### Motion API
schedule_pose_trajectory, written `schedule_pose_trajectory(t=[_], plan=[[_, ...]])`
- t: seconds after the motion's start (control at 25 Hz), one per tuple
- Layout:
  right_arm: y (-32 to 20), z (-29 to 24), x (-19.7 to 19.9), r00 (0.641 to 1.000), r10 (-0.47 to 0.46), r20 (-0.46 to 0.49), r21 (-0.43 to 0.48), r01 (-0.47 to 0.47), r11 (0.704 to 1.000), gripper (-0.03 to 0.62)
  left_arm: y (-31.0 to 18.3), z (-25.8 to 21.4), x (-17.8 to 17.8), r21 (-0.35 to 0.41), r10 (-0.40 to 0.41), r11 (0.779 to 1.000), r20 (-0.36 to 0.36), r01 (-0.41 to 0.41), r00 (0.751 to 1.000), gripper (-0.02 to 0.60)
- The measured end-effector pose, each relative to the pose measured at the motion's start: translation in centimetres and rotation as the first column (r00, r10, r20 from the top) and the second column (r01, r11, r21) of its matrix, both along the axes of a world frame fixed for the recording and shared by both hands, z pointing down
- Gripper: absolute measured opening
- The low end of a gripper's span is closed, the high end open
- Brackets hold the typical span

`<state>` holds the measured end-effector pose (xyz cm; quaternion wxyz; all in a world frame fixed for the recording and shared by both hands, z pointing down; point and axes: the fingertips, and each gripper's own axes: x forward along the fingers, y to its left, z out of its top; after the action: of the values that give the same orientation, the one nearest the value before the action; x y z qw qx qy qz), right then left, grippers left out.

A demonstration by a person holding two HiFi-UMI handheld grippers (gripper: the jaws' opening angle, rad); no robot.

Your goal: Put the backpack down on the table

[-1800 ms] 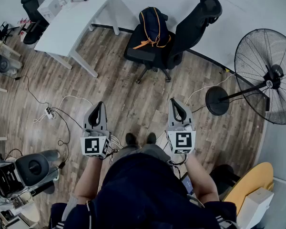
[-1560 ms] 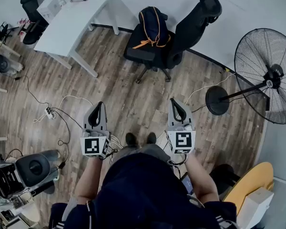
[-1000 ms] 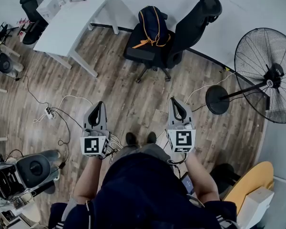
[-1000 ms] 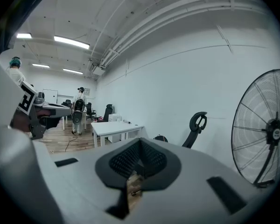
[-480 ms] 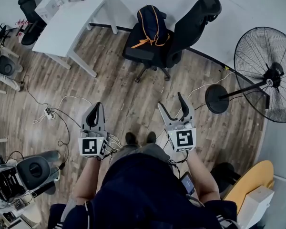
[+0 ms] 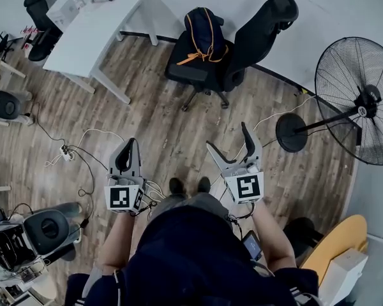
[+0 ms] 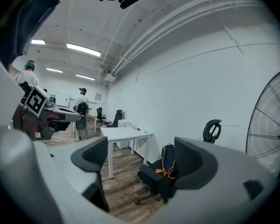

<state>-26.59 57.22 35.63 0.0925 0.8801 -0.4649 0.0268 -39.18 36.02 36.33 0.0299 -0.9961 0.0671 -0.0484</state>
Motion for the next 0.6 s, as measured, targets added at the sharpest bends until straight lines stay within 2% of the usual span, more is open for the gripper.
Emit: schedule_pose_trajectory(t=[0.32,0.6], plan=[[-1.3,0.3,0.6,1.000,0.014,0.015,-0.005,-0.014,1.000,0.456,-1.2,-0.1,-0.2,-0.002,0.014,1.000,-0.004,-0.014,1.000,0.003],[-4.6,0.4,2.0,0.999,0.045,-0.004,-0.029,-0.045,0.999,0.454,-3.9,-0.4,-0.6,-0.021,0.058,0.998,-0.026,-0.059,0.998,0.003]])
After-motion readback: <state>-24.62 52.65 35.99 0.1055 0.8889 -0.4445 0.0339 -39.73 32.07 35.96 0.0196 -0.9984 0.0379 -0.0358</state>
